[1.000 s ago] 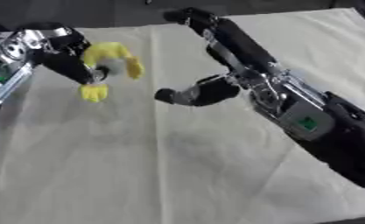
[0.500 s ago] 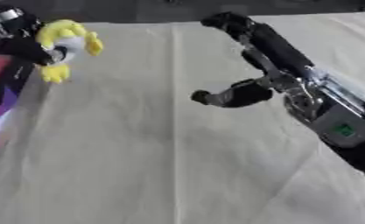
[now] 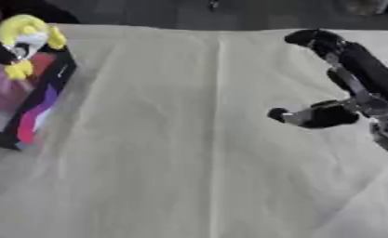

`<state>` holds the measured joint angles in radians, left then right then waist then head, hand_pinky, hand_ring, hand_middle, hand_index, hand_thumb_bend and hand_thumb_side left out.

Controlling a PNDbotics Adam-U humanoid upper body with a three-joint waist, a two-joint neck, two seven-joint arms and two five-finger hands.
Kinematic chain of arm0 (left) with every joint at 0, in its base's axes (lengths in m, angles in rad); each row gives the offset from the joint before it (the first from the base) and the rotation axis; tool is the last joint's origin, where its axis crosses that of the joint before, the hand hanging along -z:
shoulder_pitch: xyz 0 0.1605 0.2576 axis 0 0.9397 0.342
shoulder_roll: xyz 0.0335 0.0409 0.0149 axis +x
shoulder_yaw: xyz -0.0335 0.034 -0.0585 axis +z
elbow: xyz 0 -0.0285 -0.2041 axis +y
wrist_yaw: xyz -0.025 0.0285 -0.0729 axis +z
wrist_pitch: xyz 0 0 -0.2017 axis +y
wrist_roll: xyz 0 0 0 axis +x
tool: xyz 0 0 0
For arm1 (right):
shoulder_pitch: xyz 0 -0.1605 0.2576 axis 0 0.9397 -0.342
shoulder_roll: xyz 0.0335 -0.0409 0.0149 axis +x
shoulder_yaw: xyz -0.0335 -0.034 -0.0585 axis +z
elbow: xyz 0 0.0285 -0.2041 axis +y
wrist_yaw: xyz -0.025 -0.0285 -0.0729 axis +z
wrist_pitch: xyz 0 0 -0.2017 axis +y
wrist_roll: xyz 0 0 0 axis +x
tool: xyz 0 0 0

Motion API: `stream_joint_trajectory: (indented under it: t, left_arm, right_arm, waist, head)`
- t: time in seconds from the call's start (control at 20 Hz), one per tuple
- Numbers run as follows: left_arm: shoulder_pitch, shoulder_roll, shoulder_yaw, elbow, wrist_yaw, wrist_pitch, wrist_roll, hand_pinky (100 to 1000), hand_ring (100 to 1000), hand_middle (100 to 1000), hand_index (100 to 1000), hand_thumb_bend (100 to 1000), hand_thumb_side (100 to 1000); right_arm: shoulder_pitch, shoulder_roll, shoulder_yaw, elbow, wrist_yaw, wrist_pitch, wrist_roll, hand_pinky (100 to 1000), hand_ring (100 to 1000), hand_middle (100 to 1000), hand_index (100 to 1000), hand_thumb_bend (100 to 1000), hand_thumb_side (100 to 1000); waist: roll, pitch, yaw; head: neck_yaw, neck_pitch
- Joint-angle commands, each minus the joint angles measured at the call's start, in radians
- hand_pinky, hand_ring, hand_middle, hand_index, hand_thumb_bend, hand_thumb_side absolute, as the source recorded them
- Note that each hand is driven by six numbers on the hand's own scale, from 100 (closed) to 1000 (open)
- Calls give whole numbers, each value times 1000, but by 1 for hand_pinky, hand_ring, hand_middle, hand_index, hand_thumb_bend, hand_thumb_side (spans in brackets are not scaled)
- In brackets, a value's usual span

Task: Pick up the objects with one hand, pass them to the other hand, and then place them into the box on the other side of the table.

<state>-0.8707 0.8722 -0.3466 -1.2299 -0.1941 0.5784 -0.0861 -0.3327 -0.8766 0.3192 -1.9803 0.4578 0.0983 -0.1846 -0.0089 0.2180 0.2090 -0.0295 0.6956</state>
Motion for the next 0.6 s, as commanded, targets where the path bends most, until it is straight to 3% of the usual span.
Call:
stream_joint_trajectory:
  t: [0.05, 0.4, 0.55, 0.6]
  left_arm:
    - [6, 64, 84, 34, -49, -31, 50, 673, 492, 350, 388, 269, 100]
    - [5, 33, 111, 157, -148, -89, 120, 716, 562, 467, 516, 388, 100]
    - [-3, 17, 108, 187, -184, -127, 115, 785, 689, 616, 695, 542, 100]
    - [-6, 13, 107, 194, -197, -141, 110, 785, 689, 616, 695, 542, 100]
  right_arm:
    - [-11, -43, -22, -20, -22, -26, -37, 862, 854, 852, 908, 652, 283]
    - [2, -36, -31, -20, -26, -30, -63, 862, 853, 851, 909, 654, 289]
    - [10, -31, -33, -20, -22, -25, -70, 858, 851, 849, 908, 652, 290]
    - [13, -29, -33, -20, -22, -23, -71, 858, 851, 849, 908, 652, 290]
  waist:
    - [-14, 2, -6]
    - [-28, 20, -19]
    - [-32, 25, -20]
    - [-33, 25, -21]
  head:
    - [52, -30]
    - [88, -52]
    - [89, -52]
    - [88, -51]
